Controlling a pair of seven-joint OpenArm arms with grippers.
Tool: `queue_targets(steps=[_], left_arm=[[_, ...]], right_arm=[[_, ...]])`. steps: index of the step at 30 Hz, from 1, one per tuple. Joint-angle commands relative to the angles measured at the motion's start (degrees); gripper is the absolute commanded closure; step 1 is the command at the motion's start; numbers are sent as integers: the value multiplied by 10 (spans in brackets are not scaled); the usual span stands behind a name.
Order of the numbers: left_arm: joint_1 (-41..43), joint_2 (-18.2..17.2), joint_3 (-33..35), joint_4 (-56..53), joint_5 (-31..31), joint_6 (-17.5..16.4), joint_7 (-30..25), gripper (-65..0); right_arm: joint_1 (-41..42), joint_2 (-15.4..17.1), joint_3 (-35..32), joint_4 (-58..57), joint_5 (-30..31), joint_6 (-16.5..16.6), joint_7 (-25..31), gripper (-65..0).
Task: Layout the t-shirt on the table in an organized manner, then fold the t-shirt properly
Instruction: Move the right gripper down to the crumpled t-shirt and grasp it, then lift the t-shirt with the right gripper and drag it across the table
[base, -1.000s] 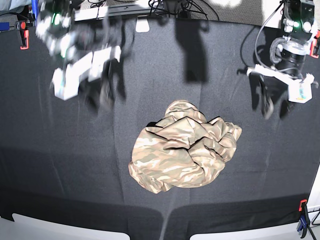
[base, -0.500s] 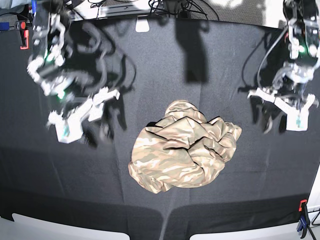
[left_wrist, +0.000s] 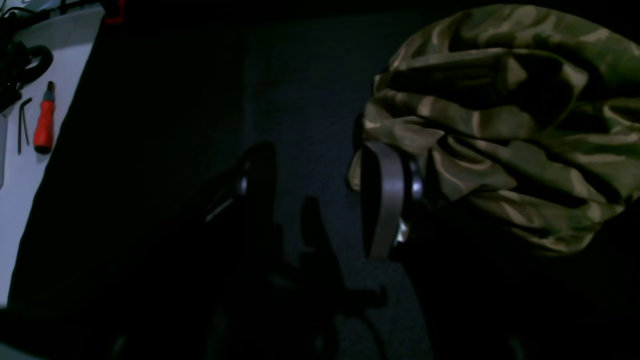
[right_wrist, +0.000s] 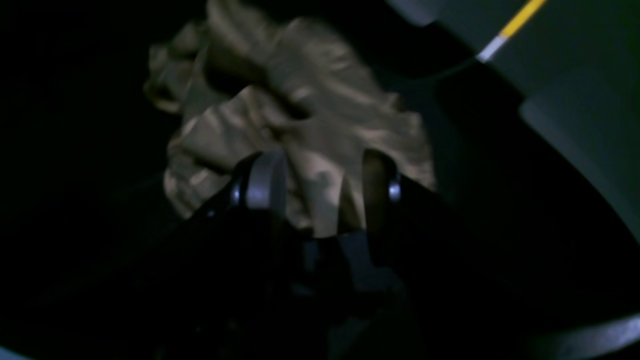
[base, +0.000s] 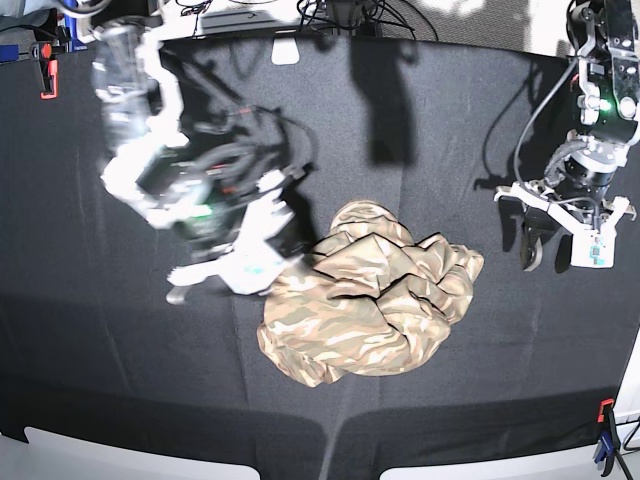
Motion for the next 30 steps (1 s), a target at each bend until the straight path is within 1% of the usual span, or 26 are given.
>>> queue_targets(steps=[1,5,8,11,12,13,16,17,21,25,27,29,30], left_arm=[[-4,-5,-3,10,1,0,-15,-258],[-4,-5,-3,10,1,0,-15,-258],[-4,-5,-3,10,1,0,-15,-258],[-5,-5,-3,10,1,0,-15,-258],[-4,-5,-3,10,1,0,-15,-258],[-4,-5,-3,10,1,0,-15,-258],[-4,-5,-3,10,1,0,-15,-258],[-4,-5,-3,10,1,0,-15,-258],[-4,-5,-3,10,1,0,-15,-258],[-4,-5,-3,10,1,0,-15,-258],[-4,-5,-3,10,1,0,-15,-258],[-4,-5,-3,10,1,0,-15,-258],[-4,-5,-3,10,1,0,-15,-258]], right_arm=[[17,1,1,-10,-4,-7,11,-246],[42,-5,2,-75,-15,-13,17,-246],[59,-8,2,-98,-13,-16,42,-246],[77,-15,2,-122,-13,-16,43,-241],[83,-17,2,-132,-13,-16,43,-218],[86,-18,2,-141,-13,-16,43,-182],[89,-17,2,-147,-9,-16,43,-34],[90,-18,2,-145,-9,-16,43,0],[108,-16,2,-135,5,-16,35,0],[153,-16,13,-129,4,-16,-18,0],[173,-16,37,-129,5,-17,-44,0],[184,-14,76,-129,7,-22,-58,0],[187,-12,100,-129,18,-23,-63,0]])
